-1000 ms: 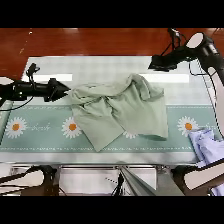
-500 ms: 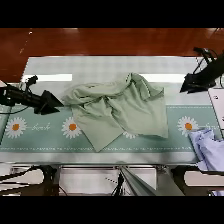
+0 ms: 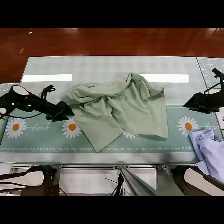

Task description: Fold the shirts.

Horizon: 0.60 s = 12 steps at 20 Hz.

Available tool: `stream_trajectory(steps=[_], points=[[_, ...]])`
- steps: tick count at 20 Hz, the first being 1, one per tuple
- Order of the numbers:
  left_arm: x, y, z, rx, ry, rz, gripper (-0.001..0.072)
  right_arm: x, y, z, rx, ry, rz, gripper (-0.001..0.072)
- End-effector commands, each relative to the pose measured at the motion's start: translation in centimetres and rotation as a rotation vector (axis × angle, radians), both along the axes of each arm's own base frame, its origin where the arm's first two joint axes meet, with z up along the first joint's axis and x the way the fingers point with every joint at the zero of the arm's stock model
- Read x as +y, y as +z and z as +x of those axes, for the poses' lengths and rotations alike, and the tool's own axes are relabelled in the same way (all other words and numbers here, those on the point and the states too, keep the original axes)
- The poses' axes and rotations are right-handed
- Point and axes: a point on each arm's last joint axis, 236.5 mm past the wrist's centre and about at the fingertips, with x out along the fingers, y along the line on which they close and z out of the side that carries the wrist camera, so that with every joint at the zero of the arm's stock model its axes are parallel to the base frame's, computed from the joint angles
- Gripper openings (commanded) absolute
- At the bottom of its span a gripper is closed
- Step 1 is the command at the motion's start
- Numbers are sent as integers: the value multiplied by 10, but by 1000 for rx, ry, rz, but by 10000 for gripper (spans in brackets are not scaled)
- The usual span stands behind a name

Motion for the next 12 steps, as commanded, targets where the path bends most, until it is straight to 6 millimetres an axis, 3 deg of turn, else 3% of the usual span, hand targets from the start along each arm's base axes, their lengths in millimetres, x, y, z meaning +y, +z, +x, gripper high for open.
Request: stream_trajectory(steps=[1, 4, 5, 6, 7, 9, 11, 12], points=[[-19, -21, 13, -8, 27, 23, 560, 1, 8, -2, -62, -11, -3, 471], [-42, -28, 26, -11, 49, -17, 553, -3, 17, 2, -111, -23, -36, 471], [-48, -29, 29, -10, 48, -26, 437, -6, 18, 2, -116, -26, -52, 471], [-49, -29, 29, -12, 39, -26, 179, -10, 15, -1, -101, -24, -75, 471], [-50, -28, 28, -18, 21, -31, 20, -15, 10, -8, -72, -15, -101, 471], [-51, -24, 21, -16, -22, -52, 22, -18, -10, -27, 4, -10, -120, 471], [-51, -21, 13, -13, -70, -75, 22, 0, -38, -53, 89, -25, -57, 471], [-51, -20, 11, -11, -78, -80, 22, 14, -52, -68, 132, -30, -6, 505]])
